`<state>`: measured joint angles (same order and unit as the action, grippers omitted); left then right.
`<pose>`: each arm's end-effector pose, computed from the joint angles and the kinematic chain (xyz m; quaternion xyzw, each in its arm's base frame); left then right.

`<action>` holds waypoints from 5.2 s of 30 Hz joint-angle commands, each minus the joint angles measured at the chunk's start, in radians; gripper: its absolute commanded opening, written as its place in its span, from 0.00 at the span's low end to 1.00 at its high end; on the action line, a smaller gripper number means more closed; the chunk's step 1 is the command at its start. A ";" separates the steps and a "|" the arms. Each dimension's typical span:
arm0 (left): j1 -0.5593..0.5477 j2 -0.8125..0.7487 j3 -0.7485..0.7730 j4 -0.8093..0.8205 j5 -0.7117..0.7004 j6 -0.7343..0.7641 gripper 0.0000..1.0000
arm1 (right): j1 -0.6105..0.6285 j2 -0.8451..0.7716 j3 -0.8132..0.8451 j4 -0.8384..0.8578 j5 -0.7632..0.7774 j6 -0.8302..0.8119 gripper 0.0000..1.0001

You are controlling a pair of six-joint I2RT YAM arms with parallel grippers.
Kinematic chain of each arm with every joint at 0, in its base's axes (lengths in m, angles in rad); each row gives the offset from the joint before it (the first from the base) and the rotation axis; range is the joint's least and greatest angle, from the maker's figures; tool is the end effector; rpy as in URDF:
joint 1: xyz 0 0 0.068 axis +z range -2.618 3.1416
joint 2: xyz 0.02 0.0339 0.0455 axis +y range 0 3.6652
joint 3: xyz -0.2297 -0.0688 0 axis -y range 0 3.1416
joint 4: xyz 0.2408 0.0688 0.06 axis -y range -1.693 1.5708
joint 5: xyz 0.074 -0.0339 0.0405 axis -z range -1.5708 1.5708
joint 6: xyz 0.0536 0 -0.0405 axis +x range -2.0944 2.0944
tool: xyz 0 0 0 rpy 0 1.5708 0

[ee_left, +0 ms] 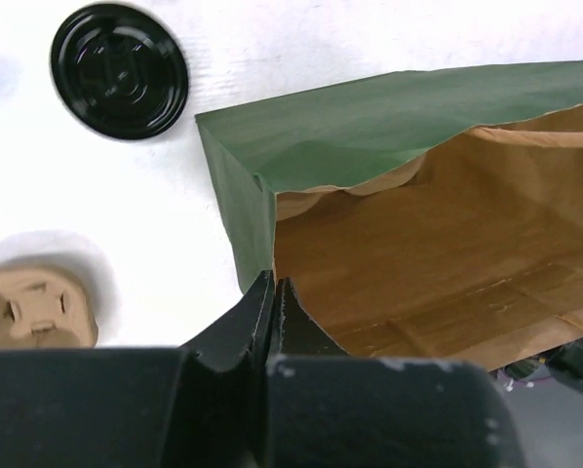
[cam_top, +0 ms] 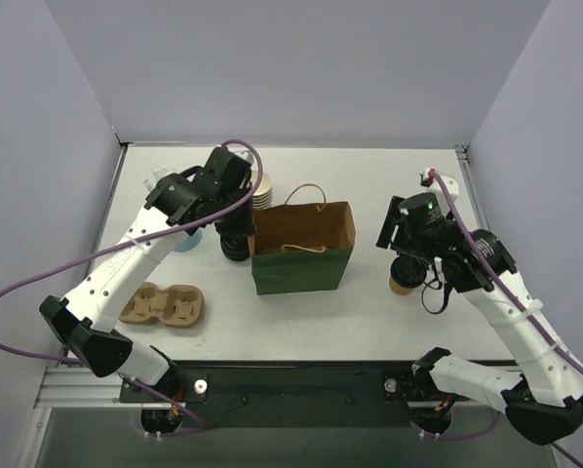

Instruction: Pack the takeout coffee

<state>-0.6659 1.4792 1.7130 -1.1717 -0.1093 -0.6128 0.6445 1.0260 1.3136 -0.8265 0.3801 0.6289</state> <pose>0.2353 -0.1774 0.3538 0.0082 0.9490 -0.1437 0.2803 0.1887 0.1169 0.3723 0.0865 0.8549 0.1559 0.4872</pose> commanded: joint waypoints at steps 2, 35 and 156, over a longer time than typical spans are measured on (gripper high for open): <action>0.003 -0.028 -0.007 0.127 0.088 0.128 0.00 | -0.265 0.091 0.032 -0.083 -0.087 -0.013 0.66; 0.052 -0.060 -0.075 0.214 0.235 0.186 0.11 | -0.505 0.327 -0.261 0.078 -0.264 -0.166 0.80; 0.057 -0.217 -0.306 0.646 0.240 0.309 0.00 | 0.606 0.204 0.503 0.133 -0.132 -0.787 0.47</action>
<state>-0.6071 1.2827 1.3716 -0.5575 0.1238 -0.2695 1.2133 1.1900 1.8015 -0.6666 0.2081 -0.1303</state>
